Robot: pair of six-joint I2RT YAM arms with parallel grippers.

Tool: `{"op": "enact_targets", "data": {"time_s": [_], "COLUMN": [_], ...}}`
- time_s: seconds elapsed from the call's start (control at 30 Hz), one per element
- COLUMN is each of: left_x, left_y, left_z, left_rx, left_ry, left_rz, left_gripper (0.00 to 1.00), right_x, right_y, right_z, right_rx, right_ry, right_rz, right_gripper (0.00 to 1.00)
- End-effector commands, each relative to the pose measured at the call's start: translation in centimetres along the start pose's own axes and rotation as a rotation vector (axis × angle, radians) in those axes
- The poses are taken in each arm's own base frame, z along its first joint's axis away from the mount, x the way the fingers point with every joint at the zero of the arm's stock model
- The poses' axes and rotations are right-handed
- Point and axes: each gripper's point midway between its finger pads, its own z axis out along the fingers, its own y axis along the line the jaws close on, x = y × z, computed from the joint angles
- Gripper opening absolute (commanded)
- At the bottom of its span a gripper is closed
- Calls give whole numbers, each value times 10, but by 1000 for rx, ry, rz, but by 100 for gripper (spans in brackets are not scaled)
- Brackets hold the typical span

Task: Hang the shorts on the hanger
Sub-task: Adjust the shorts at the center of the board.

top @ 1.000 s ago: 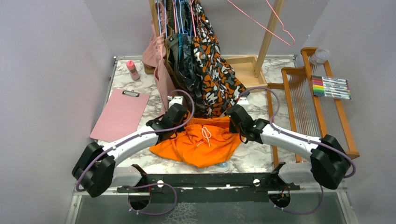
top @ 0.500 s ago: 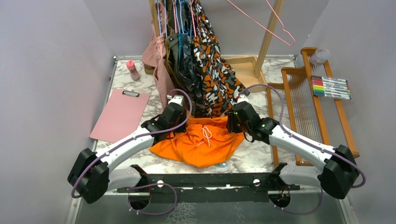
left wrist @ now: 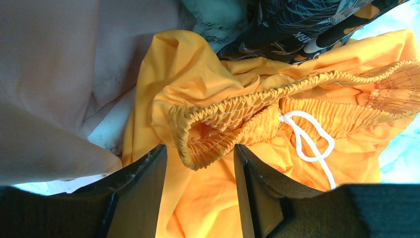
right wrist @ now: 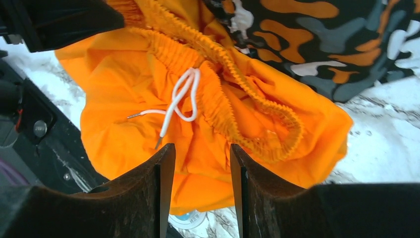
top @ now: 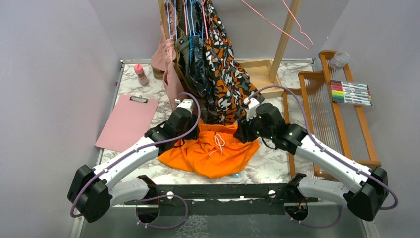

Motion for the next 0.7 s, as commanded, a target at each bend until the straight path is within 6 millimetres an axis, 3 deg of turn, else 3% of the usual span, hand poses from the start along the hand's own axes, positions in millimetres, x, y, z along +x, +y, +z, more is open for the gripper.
{"op": "enact_targets", "data": {"time_s": [0.0, 0.2, 0.37, 0.67], "left_x": [-8, -4, 2, -4], "left_y": [-1, 3, 6, 0], "left_z": [-2, 2, 6, 1], "left_rx": [-1, -19, -25, 9], "left_ry": [-18, -11, -5, -22], "left_rz": [1, 6, 9, 14], "left_gripper": [55, 55, 55, 56], "right_x": [-17, -20, -10, 32], "right_y": [19, -2, -7, 20], "right_z": [13, 41, 60, 64], "right_rx": [-116, -8, 0, -88], "right_ry": [-37, -51, -21, 137], "right_rz": [-73, -100, -116, -196], "right_gripper": [48, 51, 52, 46]}}
